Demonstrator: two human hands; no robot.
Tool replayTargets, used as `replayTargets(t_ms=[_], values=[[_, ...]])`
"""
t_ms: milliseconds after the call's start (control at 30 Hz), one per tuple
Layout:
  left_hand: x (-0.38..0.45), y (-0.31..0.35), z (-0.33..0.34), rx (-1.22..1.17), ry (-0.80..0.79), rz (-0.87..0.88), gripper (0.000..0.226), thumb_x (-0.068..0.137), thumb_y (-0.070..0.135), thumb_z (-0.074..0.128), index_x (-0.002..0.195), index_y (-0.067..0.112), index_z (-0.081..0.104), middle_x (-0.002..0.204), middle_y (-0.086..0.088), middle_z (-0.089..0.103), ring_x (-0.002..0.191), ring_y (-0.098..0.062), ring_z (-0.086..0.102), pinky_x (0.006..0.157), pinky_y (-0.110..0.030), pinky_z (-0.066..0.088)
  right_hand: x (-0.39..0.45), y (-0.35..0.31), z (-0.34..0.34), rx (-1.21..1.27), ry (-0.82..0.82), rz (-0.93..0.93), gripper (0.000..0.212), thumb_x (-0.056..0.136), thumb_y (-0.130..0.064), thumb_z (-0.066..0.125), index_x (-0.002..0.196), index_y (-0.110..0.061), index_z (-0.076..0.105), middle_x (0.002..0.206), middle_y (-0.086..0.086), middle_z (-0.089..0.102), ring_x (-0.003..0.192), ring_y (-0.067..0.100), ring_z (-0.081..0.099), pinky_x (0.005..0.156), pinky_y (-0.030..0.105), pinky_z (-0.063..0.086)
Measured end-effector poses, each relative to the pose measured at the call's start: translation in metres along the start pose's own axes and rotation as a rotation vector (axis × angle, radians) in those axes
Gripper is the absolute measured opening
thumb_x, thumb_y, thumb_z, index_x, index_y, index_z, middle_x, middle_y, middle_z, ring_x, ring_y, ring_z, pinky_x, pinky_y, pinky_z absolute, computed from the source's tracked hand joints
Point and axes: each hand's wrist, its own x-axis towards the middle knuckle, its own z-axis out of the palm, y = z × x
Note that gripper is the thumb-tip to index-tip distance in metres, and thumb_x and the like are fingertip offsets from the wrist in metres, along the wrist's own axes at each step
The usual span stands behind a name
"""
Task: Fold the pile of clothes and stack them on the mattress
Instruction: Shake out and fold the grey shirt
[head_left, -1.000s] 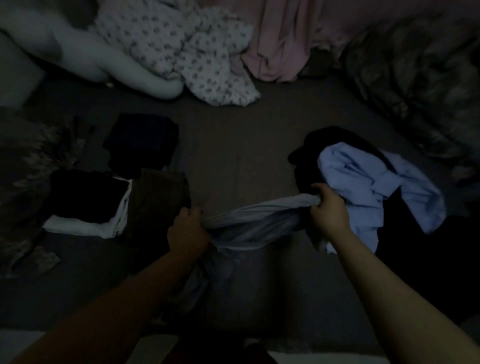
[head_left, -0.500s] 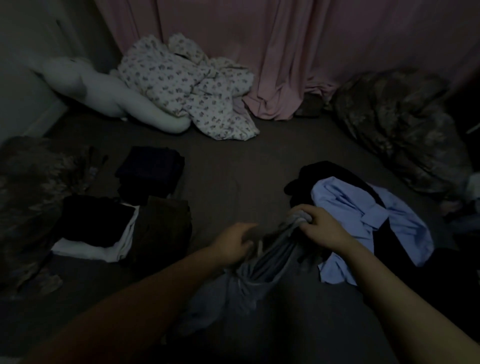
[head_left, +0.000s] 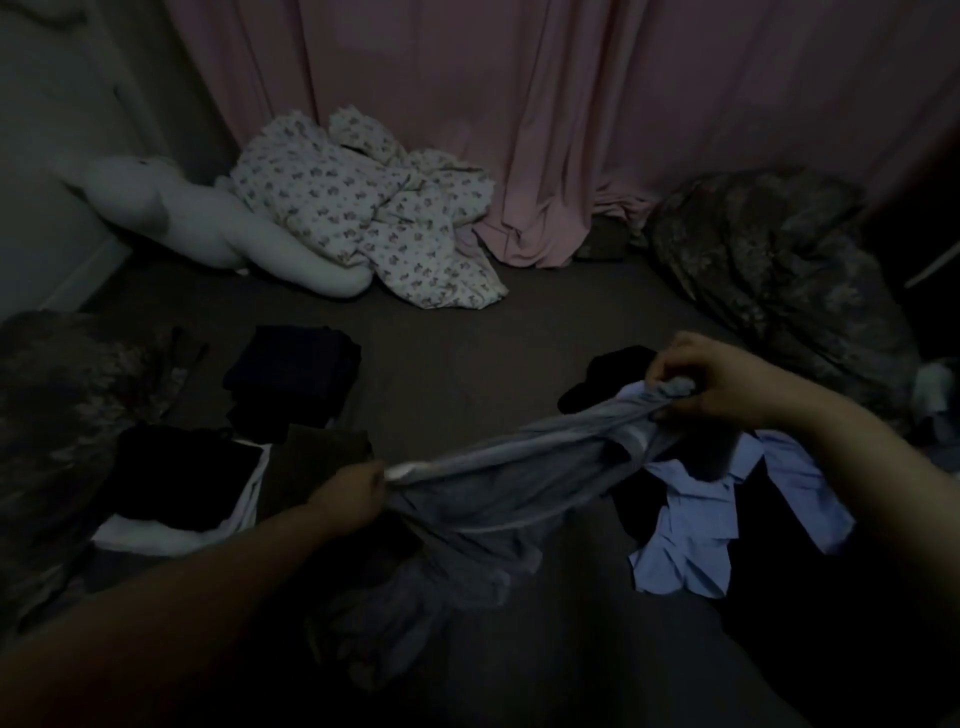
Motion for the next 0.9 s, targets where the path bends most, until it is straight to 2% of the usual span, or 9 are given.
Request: replayTargets(t_ms=[100, 200, 333, 433, 567, 667, 767, 833, 900], values=[[0.012, 0.019, -0.044, -0.34, 0.199, -0.079, 0.026, 0.098, 0.016, 0.043, 0.109, 0.0, 0.06, 0.101, -0.017, 0.065, 0.095, -0.03, 0.063, 0.08, -0.034, 0.047, 0.003, 0.012, -0.002, 0.026, 0.134, 0.078, 0.016, 0.072, -0.025, 0.08, 0.076, -0.031, 0.065, 0.087, -0.002, 0.063, 0.083, 0.016, 0.06, 0.072, 0.03, 0.044], [0.025, 0.061, -0.079, -0.774, 0.163, -0.178, 0.031, 0.101, 0.029, 0.029, 0.104, 0.017, 0.057, 0.09, -0.017, 0.064, 0.079, -0.029, 0.065, 0.066, -0.034, 0.051, 0.014, 0.017, 0.007, 0.118, 0.191, 0.138, 0.011, 0.078, -0.034, 0.073, 0.086, -0.027, 0.07, 0.091, -0.007, 0.068, 0.089, 0.012, 0.061, 0.08, 0.031, 0.046], [0.025, 0.116, -0.111, -0.753, 0.176, -0.015, 0.032, 0.098, 0.023, 0.027, 0.096, 0.013, 0.057, 0.078, -0.02, 0.057, 0.063, -0.023, 0.055, 0.065, -0.033, 0.05, 0.033, 0.01, 0.022, 0.149, 0.213, 0.194, 0.02, 0.088, -0.036, 0.062, 0.093, -0.02, 0.074, 0.094, -0.004, 0.068, 0.086, 0.011, 0.06, 0.074, 0.027, 0.044], [0.033, 0.126, -0.137, -0.626, 0.323, 0.074, 0.042, 0.1, 0.026, 0.027, 0.111, 0.001, 0.058, 0.11, -0.02, 0.061, 0.094, -0.03, 0.059, 0.086, -0.036, 0.05, 0.036, 0.006, 0.015, 0.347, 0.412, 0.203, 0.034, 0.095, -0.027, 0.053, 0.09, 0.004, 0.066, 0.089, 0.023, 0.064, 0.076, 0.023, 0.056, 0.067, 0.031, 0.042], [0.034, 0.122, -0.164, -0.705, 0.321, 0.008, 0.082, 0.082, 0.07, 0.032, 0.127, 0.005, 0.055, 0.131, -0.013, 0.055, 0.12, -0.029, 0.052, 0.106, -0.038, 0.039, 0.03, 0.006, -0.007, 0.44, 0.602, 0.228, 0.038, 0.1, -0.029, 0.042, 0.094, 0.005, 0.056, 0.094, 0.025, 0.06, 0.083, 0.023, 0.053, 0.073, 0.034, 0.04], [0.03, 0.12, -0.167, -0.344, 0.381, 0.108, 0.061, 0.093, 0.052, 0.037, 0.119, 0.001, 0.057, 0.121, -0.021, 0.059, 0.114, -0.033, 0.054, 0.092, -0.032, 0.041, 0.03, 0.001, -0.018, 0.391, 0.668, 0.23, 0.039, 0.101, -0.031, 0.036, 0.094, 0.005, 0.052, 0.088, 0.021, 0.054, 0.079, 0.021, 0.048, 0.068, 0.032, 0.033], [0.015, 0.111, -0.173, 0.037, 0.36, 0.431, 0.068, 0.069, 0.074, 0.045, 0.104, 0.015, 0.045, 0.095, -0.005, 0.056, 0.085, -0.021, 0.055, 0.068, -0.031, 0.041, 0.029, 0.006, -0.031, 0.416, 0.749, 0.258, 0.036, 0.102, -0.03, 0.035, 0.095, 0.0, 0.053, 0.084, 0.011, 0.051, 0.082, 0.019, 0.046, 0.068, 0.029, 0.032], [0.013, 0.098, -0.179, 0.276, 0.344, 0.652, 0.079, 0.065, 0.074, 0.057, 0.12, 0.019, 0.041, 0.106, -0.002, 0.052, 0.092, -0.016, 0.052, 0.077, -0.03, 0.045, 0.022, 0.015, -0.041, 0.451, 0.751, 0.272, 0.035, 0.101, -0.031, 0.037, 0.095, -0.002, 0.054, 0.082, 0.008, 0.052, 0.084, 0.018, 0.046, 0.068, 0.029, 0.034], [0.018, 0.087, -0.183, 0.528, 0.369, 0.795, 0.076, 0.073, 0.05, 0.066, 0.134, 0.016, 0.037, 0.112, -0.008, 0.047, 0.098, -0.02, 0.049, 0.082, -0.029, 0.043, 0.013, 0.021, -0.051, 0.487, 0.696, 0.28, 0.033, 0.099, -0.034, 0.041, 0.1, -0.004, 0.058, 0.092, 0.009, 0.056, 0.088, 0.021, 0.05, 0.074, 0.031, 0.038]])
